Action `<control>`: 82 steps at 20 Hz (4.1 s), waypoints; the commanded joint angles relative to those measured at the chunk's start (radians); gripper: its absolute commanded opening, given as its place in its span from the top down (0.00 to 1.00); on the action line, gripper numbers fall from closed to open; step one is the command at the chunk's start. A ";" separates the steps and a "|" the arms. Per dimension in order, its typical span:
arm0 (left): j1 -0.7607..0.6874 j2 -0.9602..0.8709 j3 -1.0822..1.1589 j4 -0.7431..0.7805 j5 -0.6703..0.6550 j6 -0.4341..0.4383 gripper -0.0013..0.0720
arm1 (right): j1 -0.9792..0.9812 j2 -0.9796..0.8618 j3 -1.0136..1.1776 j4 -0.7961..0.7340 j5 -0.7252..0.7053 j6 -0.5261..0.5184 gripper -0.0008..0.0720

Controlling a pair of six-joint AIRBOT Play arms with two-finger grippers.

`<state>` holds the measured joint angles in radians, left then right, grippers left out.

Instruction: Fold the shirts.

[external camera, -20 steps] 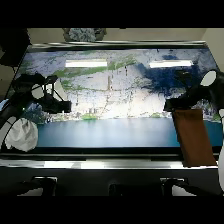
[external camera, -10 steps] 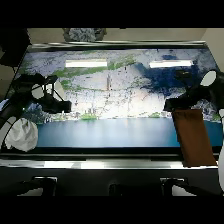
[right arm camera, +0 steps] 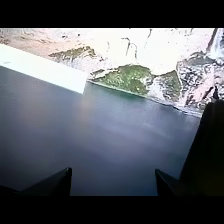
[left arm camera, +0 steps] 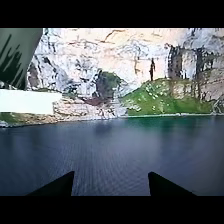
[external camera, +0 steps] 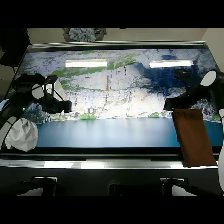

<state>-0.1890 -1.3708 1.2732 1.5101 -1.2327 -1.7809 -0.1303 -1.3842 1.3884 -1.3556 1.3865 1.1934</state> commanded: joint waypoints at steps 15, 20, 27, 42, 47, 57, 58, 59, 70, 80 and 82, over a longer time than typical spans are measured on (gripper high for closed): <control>0.898 0.100 -0.127 0.045 -0.097 0.092 0.00 | 0.001 -0.001 0.000 -0.005 0.060 -0.075 0.13; 0.922 0.057 -0.246 -0.025 0.108 0.170 0.00 | 0.001 -0.001 0.000 0.016 0.089 -0.075 0.13; 0.922 -0.013 -0.207 -0.124 0.066 0.238 0.94 | 0.001 -0.001 0.000 0.070 0.108 -0.074 0.13; 0.156 0.814 -0.075 -0.639 0.373 0.100 0.94 | 0.001 0.127 0.000 0.072 0.189 -0.109 0.17; -0.177 0.568 -0.096 -0.540 0.373 0.108 0.94 | 0.001 0.196 0.000 0.067 0.215 -0.135 0.17; -0.468 -0.085 -0.028 -0.504 0.206 0.225 0.03 | 0.001 0.214 0.000 0.028 0.235 -0.167 0.16; -0.408 -0.075 0.027 -0.440 0.137 0.229 0.03 | 0.001 0.213 0.000 0.045 0.233 -0.175 0.16; -0.340 -0.057 0.077 -0.375 0.086 0.229 0.03 | 0.001 0.208 -0.002 0.080 0.236 -0.190 0.16; 0.087 -0.014 -0.216 -0.408 0.083 0.314 0.06 | 0.180 0.193 -0.458 0.306 0.114 -0.318 0.03; 0.056 -0.172 -0.222 -0.558 0.197 0.436 0.16 | 0.181 0.193 -0.484 0.348 0.152 -0.328 0.02; 0.051 -0.193 -0.222 -0.564 0.210 0.435 0.82 | 0.181 0.193 -0.515 0.379 0.143 -0.341 0.02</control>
<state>-0.1280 -1.5288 1.0538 0.9695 -1.0470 -1.3643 0.0490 -1.1908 0.9009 -1.0168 1.5333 0.8680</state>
